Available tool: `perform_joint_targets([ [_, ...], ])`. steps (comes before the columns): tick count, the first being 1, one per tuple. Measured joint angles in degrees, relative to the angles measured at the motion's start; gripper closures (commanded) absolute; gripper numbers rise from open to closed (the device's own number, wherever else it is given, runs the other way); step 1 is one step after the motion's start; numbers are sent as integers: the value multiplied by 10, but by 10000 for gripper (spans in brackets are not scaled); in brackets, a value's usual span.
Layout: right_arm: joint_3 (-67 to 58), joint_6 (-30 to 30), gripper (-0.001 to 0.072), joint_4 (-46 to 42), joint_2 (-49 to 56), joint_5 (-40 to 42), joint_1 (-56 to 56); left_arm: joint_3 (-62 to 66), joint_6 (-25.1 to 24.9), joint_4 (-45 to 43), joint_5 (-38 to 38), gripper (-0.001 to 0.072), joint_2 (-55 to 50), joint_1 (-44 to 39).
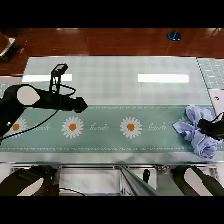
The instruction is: Fold the shirts.
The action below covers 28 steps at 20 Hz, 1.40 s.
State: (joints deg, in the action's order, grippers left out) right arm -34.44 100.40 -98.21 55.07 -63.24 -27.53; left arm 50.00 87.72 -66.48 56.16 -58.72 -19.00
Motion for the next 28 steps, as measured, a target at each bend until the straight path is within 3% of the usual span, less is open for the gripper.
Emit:
perform_joint_targets([
  [1,2,-9,691,12,17,5,-1,-4,0,0,-5,199,0,-1],
  [4,-5,-50,691,54,45,8,-4,-6,-4,-12,-20,199,0,8],
  [8,-87,-107,691,152,36,1,-4,14,-13,-56,19,199,21,83],
  [14,-297,-153,692,265,-24,10,82,-27,-16,-8,41,199,180,182],
  [19,-468,-156,692,275,-38,41,210,-110,-18,28,32,199,268,170],
  [28,-698,-157,692,293,-29,68,337,-158,-12,47,-30,200,267,151],
])
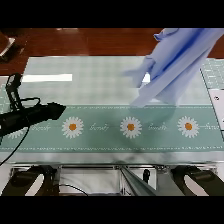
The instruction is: Fold the shirts.
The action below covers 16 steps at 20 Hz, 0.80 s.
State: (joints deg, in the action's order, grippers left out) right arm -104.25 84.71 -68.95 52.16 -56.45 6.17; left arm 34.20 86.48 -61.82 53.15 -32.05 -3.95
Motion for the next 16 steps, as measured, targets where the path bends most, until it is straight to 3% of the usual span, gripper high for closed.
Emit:
perform_joint_targets([
  [3,-25,-10,692,16,6,-13,50,-2,8,2,-18,200,-2,-1],
  [9,9,-13,692,38,76,-120,174,-3,12,4,-32,200,-4,-1],
  [16,266,19,685,74,185,-33,269,-4,14,4,-28,200,-12,-1],
])
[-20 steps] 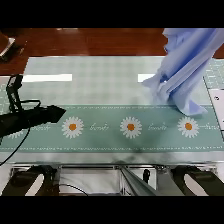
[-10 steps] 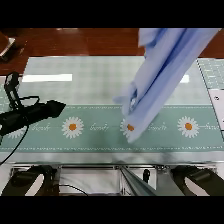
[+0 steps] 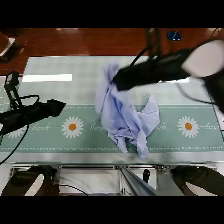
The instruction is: Fold the shirts.
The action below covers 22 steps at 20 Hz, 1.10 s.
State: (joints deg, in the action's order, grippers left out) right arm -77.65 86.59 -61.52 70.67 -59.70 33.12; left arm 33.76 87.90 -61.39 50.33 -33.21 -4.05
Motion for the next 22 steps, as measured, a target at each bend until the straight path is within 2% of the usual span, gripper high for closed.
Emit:
perform_joint_targets([
  [1,28,0,551,15,18,9,6,0,0,0,9,200,-5,0],
  [2,47,5,330,25,34,14,10,0,0,0,15,200,-11,0],
  [3,62,9,302,30,48,16,11,0,0,0,23,200,-19,0],
  [5,73,16,302,33,59,17,3,0,0,0,32,200,-37,0],
  [7,67,27,302,-3,48,-3,-32,0,0,0,56,200,-59,0],
  [11,83,77,303,-160,-44,-63,-179,-9,-17,2,113,200,-102,0],
  [14,183,115,309,-231,-138,-76,-322,-41,-28,41,122,200,-141,0],
  [18,358,114,309,-186,-238,-54,-444,-80,-70,172,73,200,-222,-7],
  [22,471,95,309,-115,-279,-30,-480,-89,-134,307,19,200,-320,-42],
])
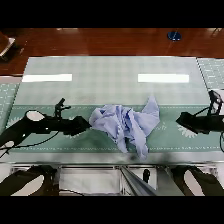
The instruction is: Fold the shirts.
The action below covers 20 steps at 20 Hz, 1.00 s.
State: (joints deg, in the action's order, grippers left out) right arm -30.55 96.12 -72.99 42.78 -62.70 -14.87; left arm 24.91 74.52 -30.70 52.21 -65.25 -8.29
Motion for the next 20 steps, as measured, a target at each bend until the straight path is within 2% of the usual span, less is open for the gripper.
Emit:
perform_joint_targets([
  [5,67,-20,310,60,-11,14,-11,24,-63,109,-53,214,-74,-59],
  [6,76,-27,309,77,-9,17,-12,33,-70,119,-60,319,-85,-68],
  [7,85,-36,309,95,-4,19,-12,42,-75,122,-68,588,-95,-75],
  [8,93,-47,310,115,7,23,-13,50,-78,122,-78,683,-103,-79],
  [12,106,-108,310,213,71,44,-2,80,-99,137,-67,688,-119,-88],
  [15,107,-146,315,281,128,72,47,91,-106,140,-52,688,-123,-90],
  [16,102,-154,367,304,148,86,67,93,-107,140,-48,688,-124,-90],
  [17,92,-160,467,323,167,99,86,94,-108,141,-44,688,-124,-90],
  [18,80,-165,611,334,183,103,103,96,-109,141,-42,688,-125,-90],
  [19,64,-167,691,343,197,112,120,97,-110,141,-40,688,-125,-87],
  [20,47,-169,691,345,210,112,132,100,-110,141,-36,688,-123,-84],
])
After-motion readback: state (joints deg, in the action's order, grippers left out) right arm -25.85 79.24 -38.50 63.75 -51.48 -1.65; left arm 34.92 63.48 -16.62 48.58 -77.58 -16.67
